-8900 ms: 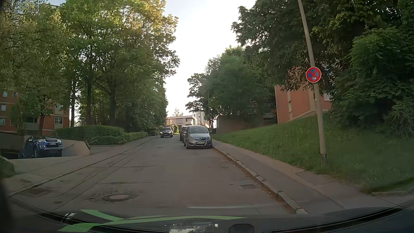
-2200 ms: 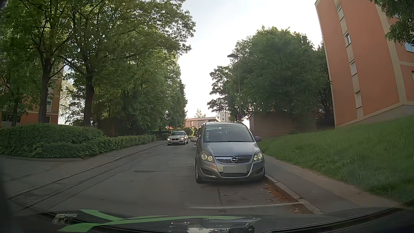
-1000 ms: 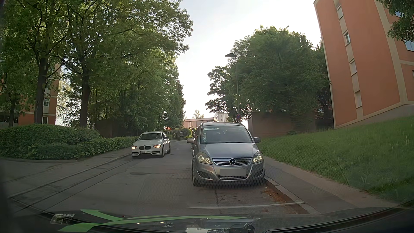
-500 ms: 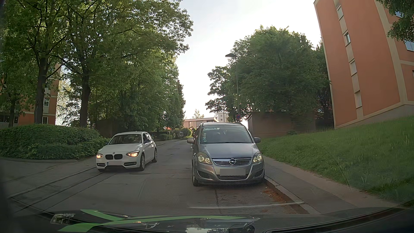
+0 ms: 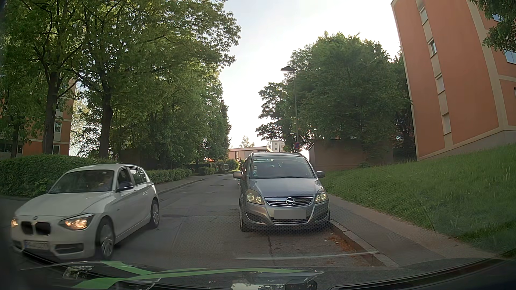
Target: Follow the waypoints while adhering to traffic rules and regulations
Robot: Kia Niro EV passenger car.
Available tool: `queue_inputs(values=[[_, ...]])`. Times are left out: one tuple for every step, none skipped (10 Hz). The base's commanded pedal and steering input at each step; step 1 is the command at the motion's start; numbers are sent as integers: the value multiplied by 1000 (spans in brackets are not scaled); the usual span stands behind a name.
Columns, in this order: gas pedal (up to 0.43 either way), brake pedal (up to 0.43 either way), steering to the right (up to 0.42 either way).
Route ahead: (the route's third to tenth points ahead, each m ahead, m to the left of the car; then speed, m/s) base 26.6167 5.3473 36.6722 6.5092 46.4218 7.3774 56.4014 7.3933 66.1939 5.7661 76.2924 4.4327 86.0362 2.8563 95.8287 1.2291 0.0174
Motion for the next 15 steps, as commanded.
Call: queue_inputs(values=[[0, 0, -17], [0, 0, -39], [0, 0, -76], [220, 0, -117], [260, 0, -166], [299, 0, -209], [339, 0, -274], [370, 0, -353], [398, 0, -438], [398, 0, -508], [398, 0, -590], [398, 0, -644], [390, 0, -735], [390, 0, -791], [390, 0, -812]])
